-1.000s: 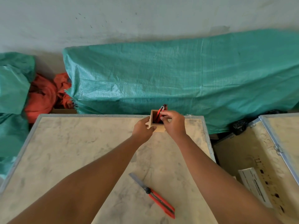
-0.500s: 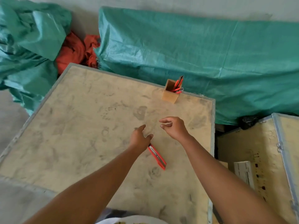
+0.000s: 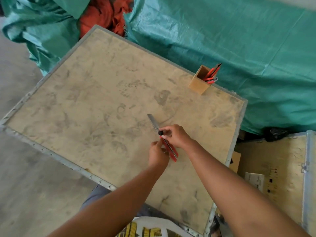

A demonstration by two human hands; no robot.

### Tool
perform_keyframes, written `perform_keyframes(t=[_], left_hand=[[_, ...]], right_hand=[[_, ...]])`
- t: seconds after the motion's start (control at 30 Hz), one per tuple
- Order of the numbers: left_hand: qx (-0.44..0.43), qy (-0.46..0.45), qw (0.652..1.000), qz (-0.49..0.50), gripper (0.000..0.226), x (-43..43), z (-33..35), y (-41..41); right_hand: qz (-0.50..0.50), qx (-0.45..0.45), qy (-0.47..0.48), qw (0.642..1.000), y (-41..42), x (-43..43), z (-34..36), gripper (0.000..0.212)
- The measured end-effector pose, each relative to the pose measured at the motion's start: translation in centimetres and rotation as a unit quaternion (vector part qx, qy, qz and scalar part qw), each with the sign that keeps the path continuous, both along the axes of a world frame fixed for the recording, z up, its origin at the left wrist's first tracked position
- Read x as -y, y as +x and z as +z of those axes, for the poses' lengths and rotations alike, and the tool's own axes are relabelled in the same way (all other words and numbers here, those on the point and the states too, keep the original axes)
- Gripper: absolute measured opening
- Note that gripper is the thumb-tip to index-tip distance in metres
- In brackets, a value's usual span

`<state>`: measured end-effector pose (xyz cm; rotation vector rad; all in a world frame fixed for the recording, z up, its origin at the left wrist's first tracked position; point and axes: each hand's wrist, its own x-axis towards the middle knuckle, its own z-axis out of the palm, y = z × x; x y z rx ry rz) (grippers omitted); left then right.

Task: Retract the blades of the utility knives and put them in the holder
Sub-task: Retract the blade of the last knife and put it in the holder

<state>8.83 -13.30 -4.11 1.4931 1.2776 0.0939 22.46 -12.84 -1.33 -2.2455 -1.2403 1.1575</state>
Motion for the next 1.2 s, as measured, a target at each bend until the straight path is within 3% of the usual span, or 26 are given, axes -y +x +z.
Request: perform_keyframes(t=[0.13,0.47,0.8,1.07,1.2], left_hand=[[0.015,-0.008,1.000,0.021,0.052,-0.4,-0.4,-0.1],[0.102,-0.097,0.990,-0.005,0.071,-3.1,1.7,-0.7],[0.207,-0.166,0.962,-0.062,0.049,-9.3,8.4,-4.1],[0.245,-0.115,0.959,-0.080,0.041,-12.6,12.8,-6.7],[0.273,-0.131,0.946,-0.115,0.043,-14.8,14.4,-7.7]], right_hand=[[-0.020,0.021,0.000,1.000,0.0,0.0,-0.5,0.027],[-0.170,-0.072,0.071,0.980,1.3,1.3,0.5,0.024],[-0.221,-0.132,0.172,0.951,0.4,-0.3,5.9,0.019],[-0.153,-0.138,0.172,0.963,-2.8,-1.9,10.6,0.021],[-0.190,-0.127,0.208,0.951,-4.7,-2.8,12.2,0.025]])
